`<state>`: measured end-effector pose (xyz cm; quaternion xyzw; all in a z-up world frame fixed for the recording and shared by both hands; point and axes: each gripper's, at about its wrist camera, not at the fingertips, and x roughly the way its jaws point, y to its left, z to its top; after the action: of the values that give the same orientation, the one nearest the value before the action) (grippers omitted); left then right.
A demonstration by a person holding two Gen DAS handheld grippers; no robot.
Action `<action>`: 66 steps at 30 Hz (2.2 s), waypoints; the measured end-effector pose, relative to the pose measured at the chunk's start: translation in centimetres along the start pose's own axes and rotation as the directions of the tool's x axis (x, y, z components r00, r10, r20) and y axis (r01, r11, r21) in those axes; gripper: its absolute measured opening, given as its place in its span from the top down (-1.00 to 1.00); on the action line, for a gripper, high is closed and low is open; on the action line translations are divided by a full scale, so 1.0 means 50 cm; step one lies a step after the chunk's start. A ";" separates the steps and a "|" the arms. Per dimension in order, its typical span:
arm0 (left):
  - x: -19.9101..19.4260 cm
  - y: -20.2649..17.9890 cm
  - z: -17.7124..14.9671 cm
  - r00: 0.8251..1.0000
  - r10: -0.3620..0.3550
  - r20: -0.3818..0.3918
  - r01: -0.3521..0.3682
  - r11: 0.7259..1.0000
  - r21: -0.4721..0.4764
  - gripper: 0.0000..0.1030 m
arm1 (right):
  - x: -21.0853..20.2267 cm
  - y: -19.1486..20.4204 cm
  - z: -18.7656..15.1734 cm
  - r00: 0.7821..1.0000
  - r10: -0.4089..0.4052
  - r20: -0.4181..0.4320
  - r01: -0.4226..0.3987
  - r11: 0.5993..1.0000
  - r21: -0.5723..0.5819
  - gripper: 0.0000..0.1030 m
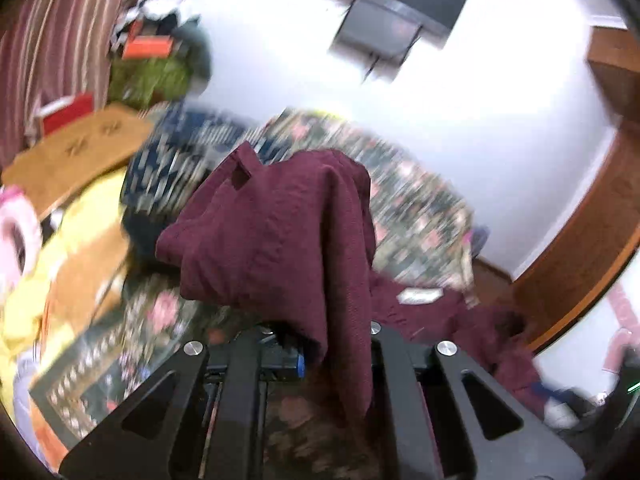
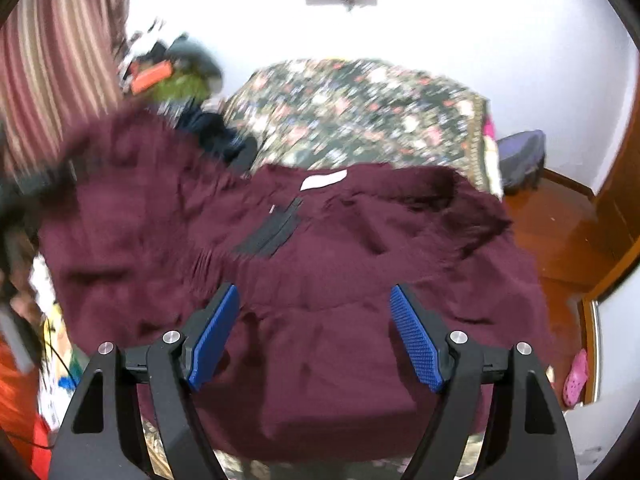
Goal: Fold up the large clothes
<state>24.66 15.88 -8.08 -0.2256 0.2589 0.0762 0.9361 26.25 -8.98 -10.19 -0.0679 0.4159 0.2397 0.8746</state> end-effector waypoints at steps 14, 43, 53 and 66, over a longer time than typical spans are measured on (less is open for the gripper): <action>-0.064 -0.152 0.075 0.990 -0.032 0.134 -0.001 0.971 0.240 0.86 | 0.140 0.145 0.020 0.949 0.261 -0.175 -0.256 0.965 0.054 -0.43; -0.003 -0.400 -0.233 0.932 -0.135 -0.335 0.315 0.756 0.573 0.02 | -0.167 -0.172 -0.091 0.989 -0.123 0.087 0.099 0.965 0.243 -0.44; -0.069 -0.269 -0.116 0.991 -0.088 -0.102 0.129 0.840 0.526 -0.54 | -0.159 -0.066 0.025 0.982 0.009 0.186 -0.023 0.997 0.076 -0.45; 0.096 -0.139 -0.207 0.940 0.038 -0.338 0.116 0.897 0.426 -0.56 | -0.007 -0.150 0.006 0.999 0.045 -0.010 -0.043 0.984 0.175 -0.54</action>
<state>25.93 5.08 -15.82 -0.0234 0.4215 -0.0432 0.9055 29.85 -15.59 -10.33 0.0168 0.4429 0.2210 0.8688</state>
